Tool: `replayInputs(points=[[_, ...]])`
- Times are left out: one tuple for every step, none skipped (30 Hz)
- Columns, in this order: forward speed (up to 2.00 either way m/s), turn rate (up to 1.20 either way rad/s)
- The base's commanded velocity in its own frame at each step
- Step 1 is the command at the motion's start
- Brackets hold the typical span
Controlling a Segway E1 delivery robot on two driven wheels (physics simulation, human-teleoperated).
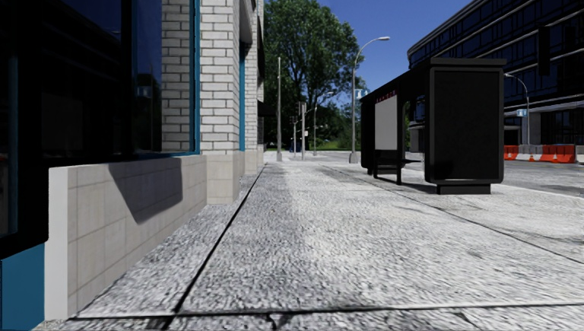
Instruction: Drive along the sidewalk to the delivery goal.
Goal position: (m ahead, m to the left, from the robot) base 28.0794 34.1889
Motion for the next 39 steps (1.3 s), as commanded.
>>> replayInputs(points=[[2.00, 0.00], [2.00, 0.00], [2.00, 0.00], [2.00, 0.00], [2.00, 0.00], [2.00, 0.00], [2.00, 0.00], [2.00, 0.00], [2.00, 0.00], [2.00, 0.00], [2.00, 0.00], [2.00, 0.00], [2.00, 0.00], [2.00, 0.00], [2.00, 0.00], [2.00, 0.00], [2.00, 0.00], [2.00, 0.00], [2.00, 0.00], [2.00, 0.00], [2.00, 0.00], [2.00, 0.00], [2.00, 0.00], [2.00, 0.00], [2.00, 0.00], [2.00, 0.00], [2.00, 0.00], [2.00, 0.00], [2.00, 0.00], [2.00, 0.00], [2.00, 0.00], [2.00, 0.00], [2.00, 0.00], [2.00, 0.00], [2.00, 0.00], [2.00, 0.00], [2.00, 0.00], [2.00, -0.03], [2.00, -0.29]])
